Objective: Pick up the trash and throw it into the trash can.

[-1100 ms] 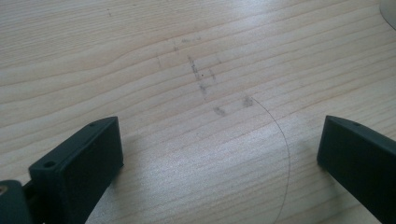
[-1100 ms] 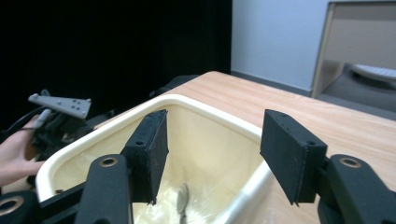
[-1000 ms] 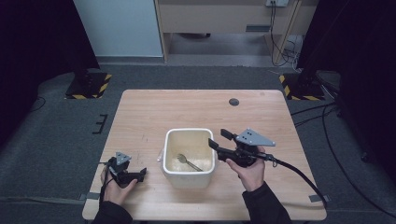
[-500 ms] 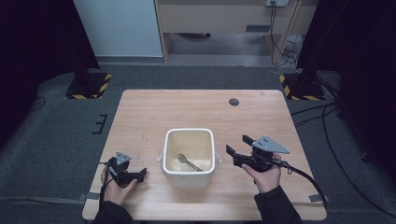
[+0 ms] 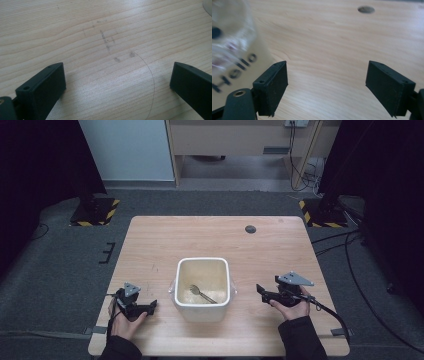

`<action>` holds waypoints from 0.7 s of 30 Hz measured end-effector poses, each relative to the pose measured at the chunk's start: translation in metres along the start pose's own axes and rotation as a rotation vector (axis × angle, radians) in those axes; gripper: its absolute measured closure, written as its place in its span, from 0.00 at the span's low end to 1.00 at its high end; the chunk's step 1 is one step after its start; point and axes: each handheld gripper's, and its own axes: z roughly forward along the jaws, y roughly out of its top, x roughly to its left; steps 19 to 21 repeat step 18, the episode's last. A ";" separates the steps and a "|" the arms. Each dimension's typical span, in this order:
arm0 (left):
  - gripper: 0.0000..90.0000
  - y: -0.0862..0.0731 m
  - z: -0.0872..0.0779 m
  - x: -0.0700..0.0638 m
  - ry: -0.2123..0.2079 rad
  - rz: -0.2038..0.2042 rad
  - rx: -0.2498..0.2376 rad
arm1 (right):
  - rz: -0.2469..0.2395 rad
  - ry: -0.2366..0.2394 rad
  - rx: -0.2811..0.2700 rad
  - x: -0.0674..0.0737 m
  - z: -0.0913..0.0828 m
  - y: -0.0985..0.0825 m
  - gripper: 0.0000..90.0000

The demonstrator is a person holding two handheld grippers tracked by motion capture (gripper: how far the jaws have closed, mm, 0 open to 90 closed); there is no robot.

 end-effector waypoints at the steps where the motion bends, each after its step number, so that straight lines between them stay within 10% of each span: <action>1: 0.00 0.000 0.000 0.000 0.000 0.000 0.000 | 0.000 0.000 0.000 0.000 0.000 0.000 0.20; 21: 0.00 0.000 0.000 0.000 0.000 0.000 0.000 | 0.048 -0.152 0.128 -0.044 0.009 -0.034 0.19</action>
